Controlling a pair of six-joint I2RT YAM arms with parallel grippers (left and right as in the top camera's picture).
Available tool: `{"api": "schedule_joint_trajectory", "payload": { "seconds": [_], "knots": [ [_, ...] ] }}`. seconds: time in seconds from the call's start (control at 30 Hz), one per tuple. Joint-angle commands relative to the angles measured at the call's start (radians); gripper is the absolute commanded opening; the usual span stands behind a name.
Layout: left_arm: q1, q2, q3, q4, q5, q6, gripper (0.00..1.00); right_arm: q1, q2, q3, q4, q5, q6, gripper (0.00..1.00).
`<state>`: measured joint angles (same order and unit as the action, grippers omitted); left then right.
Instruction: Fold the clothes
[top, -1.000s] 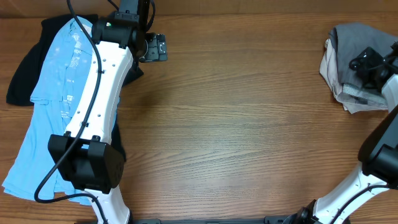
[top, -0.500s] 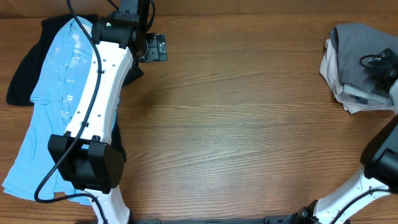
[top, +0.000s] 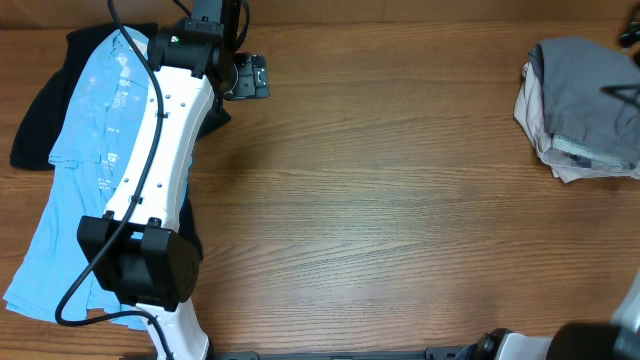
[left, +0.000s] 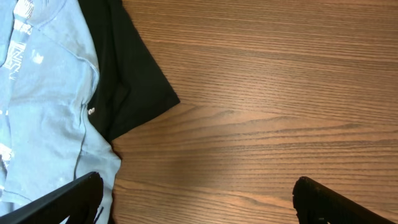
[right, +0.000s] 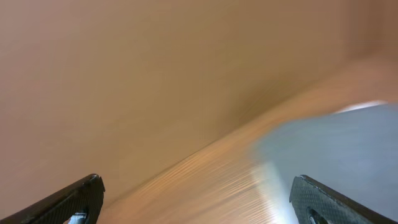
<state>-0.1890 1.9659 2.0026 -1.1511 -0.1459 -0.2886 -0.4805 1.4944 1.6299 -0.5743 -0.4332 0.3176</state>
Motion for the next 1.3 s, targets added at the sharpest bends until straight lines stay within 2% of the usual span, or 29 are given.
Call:
{"api": "schedule_joint_trajectory", "payload": {
  "seconds": [0.0, 0.17, 0.47, 0.63, 0.73, 0.87, 1.03, 1.27],
  "knots": [
    [0.005, 0.009, -0.005, 0.003, 0.008, -0.014, 1.0, 0.051, -0.072, 0.011, -0.064, -0.492, -0.002, 1.0],
    [0.005, 0.009, -0.005, 0.003, 0.008, -0.014, 1.0, 0.141, -0.126, 0.011, -0.148, -0.764, -0.002, 1.0],
    [0.005, 0.009, -0.005, 0.003, 0.008, -0.014, 1.0, 0.173, -0.124, 0.011, -0.163, -0.757, -0.004, 1.0],
    [0.005, 0.009, -0.005, 0.003, 0.008, -0.014, 1.0, 0.17, -0.123, 0.011, -0.226, -0.554, -0.052, 1.0],
    [0.005, 0.009, -0.005, 0.003, 0.008, -0.014, 1.0, 0.189, -0.132, 0.007, -0.332, -0.331, -0.159, 1.0],
    [0.005, 0.009, -0.005, 0.003, 0.008, -0.014, 1.0, 0.278, -0.181, -0.019, -0.381, 0.003, -0.173, 1.0],
    [0.005, 0.009, -0.005, 0.003, 0.008, -0.014, 1.0, 0.386, -0.328, -0.139, -0.295, 0.227, -0.174, 1.0],
    [0.005, 0.009, -0.005, 0.003, 0.008, -0.014, 1.0, 0.393, -0.639, -0.532, -0.02, 0.241, -0.192, 1.0]
  ]
}}
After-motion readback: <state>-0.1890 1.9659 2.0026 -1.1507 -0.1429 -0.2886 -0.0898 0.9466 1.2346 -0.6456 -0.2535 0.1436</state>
